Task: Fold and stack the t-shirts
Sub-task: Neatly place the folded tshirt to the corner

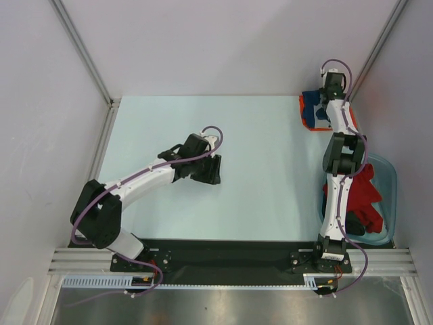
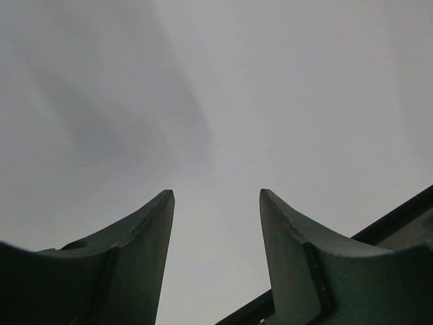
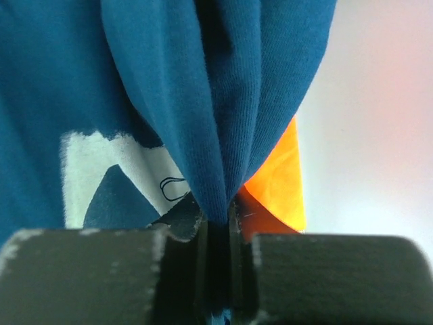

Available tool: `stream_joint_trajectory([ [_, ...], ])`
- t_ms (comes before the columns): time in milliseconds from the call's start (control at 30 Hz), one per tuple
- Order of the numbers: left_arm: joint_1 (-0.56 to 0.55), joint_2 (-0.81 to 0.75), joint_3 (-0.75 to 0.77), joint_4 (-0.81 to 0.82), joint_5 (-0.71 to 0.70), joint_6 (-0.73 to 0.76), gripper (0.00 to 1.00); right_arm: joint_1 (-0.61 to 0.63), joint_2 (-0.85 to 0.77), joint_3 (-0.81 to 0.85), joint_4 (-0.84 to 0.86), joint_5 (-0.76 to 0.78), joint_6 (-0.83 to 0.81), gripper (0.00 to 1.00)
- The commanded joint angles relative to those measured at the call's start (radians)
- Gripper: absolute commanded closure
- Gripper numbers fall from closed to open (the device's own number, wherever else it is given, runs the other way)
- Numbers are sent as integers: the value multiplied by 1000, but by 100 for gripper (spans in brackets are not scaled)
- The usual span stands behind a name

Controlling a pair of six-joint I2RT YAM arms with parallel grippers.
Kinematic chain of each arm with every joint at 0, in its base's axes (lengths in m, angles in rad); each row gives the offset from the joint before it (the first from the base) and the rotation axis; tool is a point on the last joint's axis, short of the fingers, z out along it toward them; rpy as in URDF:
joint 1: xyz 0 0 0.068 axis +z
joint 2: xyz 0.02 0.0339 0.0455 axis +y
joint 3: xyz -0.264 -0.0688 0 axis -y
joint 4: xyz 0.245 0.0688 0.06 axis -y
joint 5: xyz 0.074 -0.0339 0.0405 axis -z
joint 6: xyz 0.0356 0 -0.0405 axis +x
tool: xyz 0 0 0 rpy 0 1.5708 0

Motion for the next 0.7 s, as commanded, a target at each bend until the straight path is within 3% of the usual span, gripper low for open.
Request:
stream_joint_trajectory([
  [0,8,5,48,4,7,1,41,0,25,16,121,44,11,89],
  [33,8,2,45,4,11,0,41,-2,31,8,143,63,7,75],
  [100,8,-3,39,1,11,-4,41,-4,57,-1,206,133,-12,60],
  [133,8,-6,33,-7,10,-7,41,-7,67,4,226,167,-19,44],
  [167,8,-15,31,-10,8,-8,41,-8,76,17,244,217,-23,38],
  [367,8,-50,50,-47,-10,-28,41,4,30,136,200,179,37,25],
  [533,8,-97,80,-76,-35,-57,41,36,-82,99,186,222,34,0],
  [667,8,-144,79,-93,-36,-94,41,36,-154,68,104,210,86,0],
])
